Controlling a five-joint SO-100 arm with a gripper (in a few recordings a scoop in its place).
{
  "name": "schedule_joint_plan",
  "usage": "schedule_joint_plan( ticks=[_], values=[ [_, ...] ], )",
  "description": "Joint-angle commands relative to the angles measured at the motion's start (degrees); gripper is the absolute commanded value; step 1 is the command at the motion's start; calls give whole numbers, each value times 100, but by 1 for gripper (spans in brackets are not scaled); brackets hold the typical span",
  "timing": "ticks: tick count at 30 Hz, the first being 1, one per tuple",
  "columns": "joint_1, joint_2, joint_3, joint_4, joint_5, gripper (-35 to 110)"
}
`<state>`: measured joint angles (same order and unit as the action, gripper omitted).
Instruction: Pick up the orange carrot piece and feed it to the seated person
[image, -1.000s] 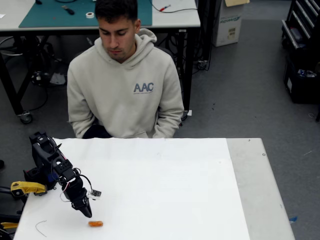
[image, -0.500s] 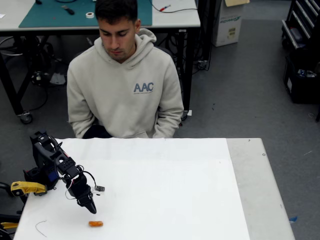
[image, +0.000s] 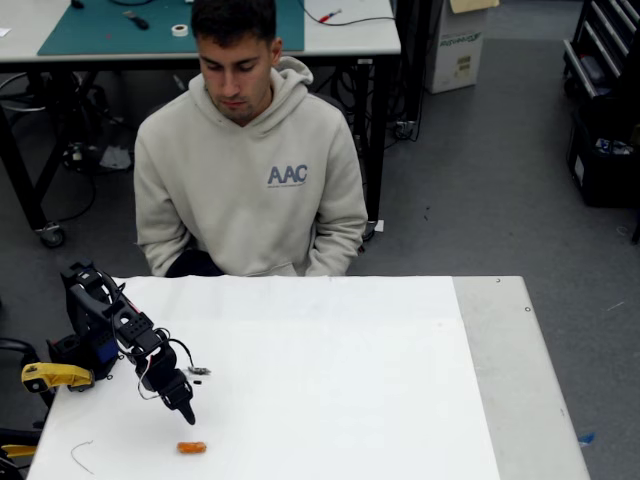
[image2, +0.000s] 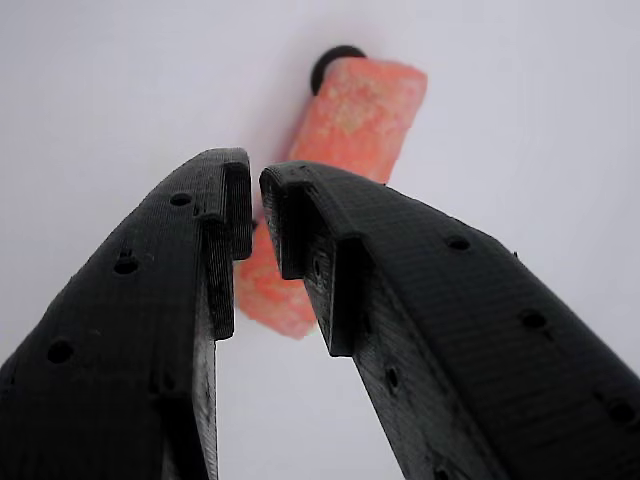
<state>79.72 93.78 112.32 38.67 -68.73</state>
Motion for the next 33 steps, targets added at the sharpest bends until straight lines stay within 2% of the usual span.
schedule_joint_plan(
  ticks=[1, 9, 24, 27, 33],
  values=[
    [114, 211, -422, -44, -729, -2],
    [615, 167, -431, -44, -2057, -2],
    [659, 123, -343, -44, -2039, -2],
    [738, 105, -308, -35, -1617, -2],
    [729, -176, -431, -44, 721, -2]
  ],
)
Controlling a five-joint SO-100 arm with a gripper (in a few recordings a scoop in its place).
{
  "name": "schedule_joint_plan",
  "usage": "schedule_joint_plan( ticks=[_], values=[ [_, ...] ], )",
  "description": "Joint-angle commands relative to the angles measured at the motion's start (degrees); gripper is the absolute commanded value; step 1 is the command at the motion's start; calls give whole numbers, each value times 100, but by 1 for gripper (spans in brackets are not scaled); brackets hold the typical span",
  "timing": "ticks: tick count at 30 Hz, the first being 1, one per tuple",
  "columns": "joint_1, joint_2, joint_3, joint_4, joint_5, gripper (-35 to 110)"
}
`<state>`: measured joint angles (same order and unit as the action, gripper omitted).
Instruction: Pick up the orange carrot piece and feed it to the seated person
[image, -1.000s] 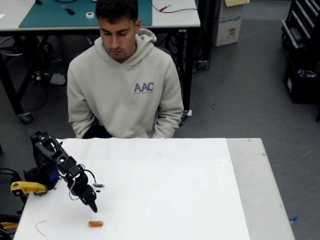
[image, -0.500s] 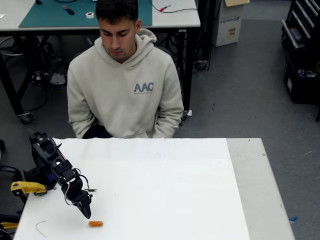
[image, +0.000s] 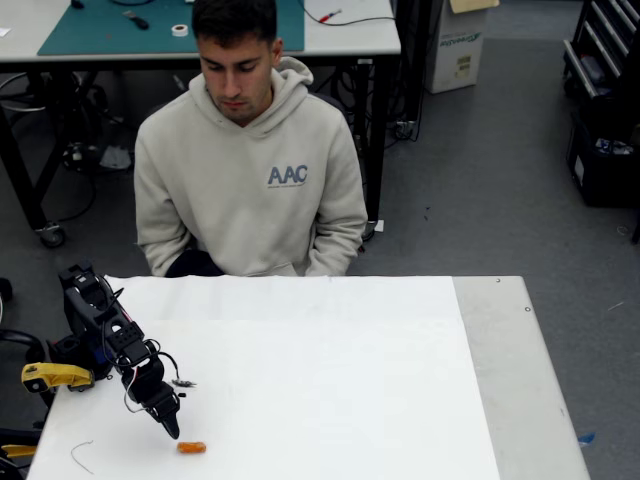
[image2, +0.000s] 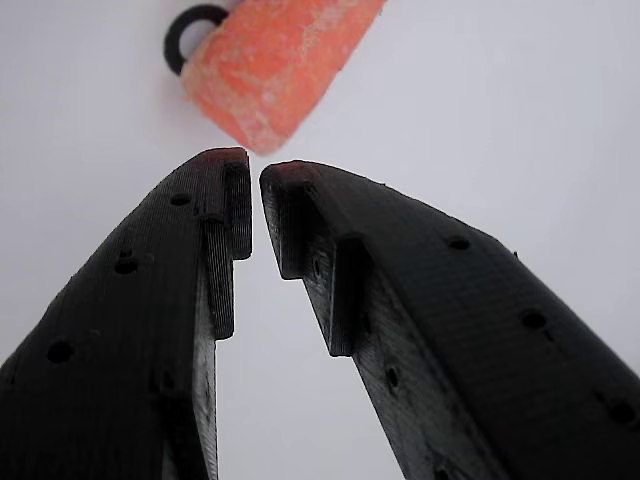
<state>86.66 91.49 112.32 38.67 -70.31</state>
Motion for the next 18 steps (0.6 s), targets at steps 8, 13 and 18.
schedule_joint_plan(
  ticks=[8, 13, 18],
  values=[
    [-264, 18, -422, -712, 2180, -2],
    [-316, 18, -422, -932, 2224, -2],
    [-316, 18, -369, -932, 2224, -2]
  ],
)
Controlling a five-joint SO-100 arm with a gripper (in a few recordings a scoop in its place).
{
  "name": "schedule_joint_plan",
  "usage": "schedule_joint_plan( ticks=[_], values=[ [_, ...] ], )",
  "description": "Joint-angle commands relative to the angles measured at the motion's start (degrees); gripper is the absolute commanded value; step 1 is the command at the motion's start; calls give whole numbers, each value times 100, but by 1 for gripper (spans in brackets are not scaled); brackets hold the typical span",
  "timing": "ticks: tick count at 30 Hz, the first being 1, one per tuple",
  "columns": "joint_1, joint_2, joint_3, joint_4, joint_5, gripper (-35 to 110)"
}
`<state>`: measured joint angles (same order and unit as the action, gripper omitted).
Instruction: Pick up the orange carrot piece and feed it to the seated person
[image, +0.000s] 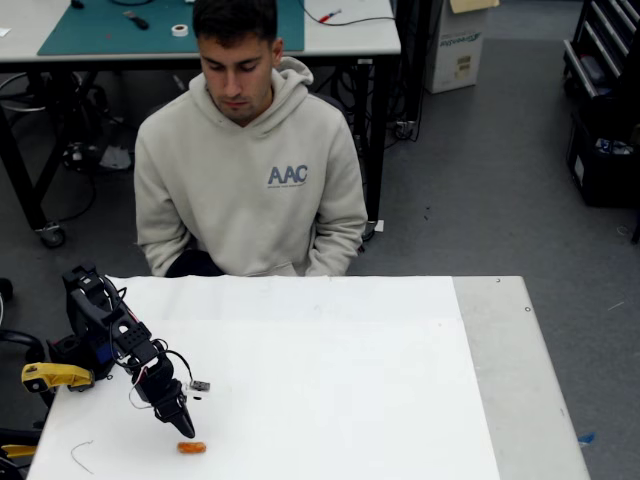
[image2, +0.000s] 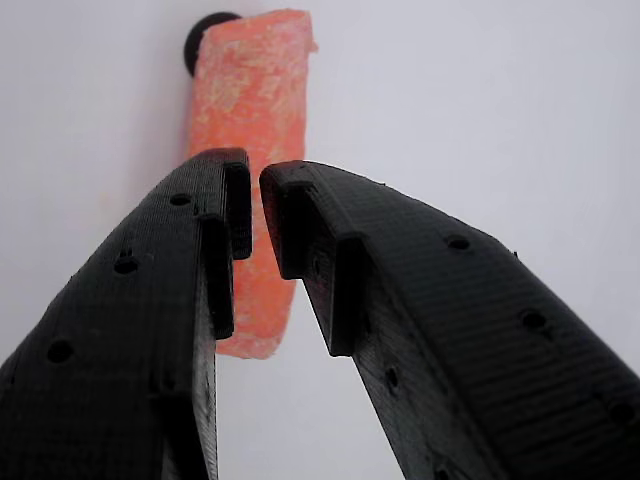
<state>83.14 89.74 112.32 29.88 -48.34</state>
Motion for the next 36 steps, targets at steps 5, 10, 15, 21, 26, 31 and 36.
schedule_joint_plan(
  ticks=[5, 10, 15, 21, 26, 31, 36],
  values=[
    [79, 193, -334, -44, -35, -1],
    [53, 193, -316, -44, -53, 1],
    [79, 193, -316, -35, -53, 17],
    [97, 141, -299, -26, -53, 27],
    [70, 176, 114, -26, -53, 26],
    [35, 185, 466, -35, -53, 25],
    [97, 114, 501, -123, -53, 25]
  ],
)
